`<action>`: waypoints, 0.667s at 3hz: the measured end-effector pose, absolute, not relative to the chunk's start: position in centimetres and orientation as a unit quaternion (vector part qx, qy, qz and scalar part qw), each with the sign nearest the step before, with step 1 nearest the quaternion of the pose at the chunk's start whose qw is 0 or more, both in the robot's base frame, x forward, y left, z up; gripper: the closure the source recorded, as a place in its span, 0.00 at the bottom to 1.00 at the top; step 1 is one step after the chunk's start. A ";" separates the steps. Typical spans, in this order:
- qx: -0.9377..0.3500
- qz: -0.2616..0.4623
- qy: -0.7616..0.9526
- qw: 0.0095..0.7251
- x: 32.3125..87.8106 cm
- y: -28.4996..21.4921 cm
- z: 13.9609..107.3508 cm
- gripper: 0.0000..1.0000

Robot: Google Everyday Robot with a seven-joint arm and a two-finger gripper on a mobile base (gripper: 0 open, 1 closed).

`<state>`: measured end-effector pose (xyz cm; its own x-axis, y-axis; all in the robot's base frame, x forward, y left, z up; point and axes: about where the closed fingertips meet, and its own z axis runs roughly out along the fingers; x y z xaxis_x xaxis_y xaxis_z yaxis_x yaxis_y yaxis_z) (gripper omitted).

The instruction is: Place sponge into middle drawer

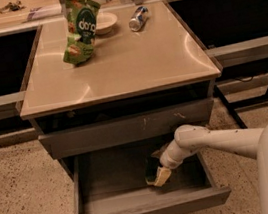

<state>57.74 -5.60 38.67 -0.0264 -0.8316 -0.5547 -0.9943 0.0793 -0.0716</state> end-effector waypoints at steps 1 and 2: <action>-0.656 0.172 0.696 0.237 57.8 -5.6 38.7 1.00; -0.656 0.172 0.696 0.237 57.8 -5.6 38.7 0.81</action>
Offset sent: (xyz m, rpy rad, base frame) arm 0.0002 0.0001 -0.0002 0.0003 0.0001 -0.0003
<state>57.76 -5.59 38.65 -0.0267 -0.8314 -0.5550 -0.9943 0.0796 -0.0714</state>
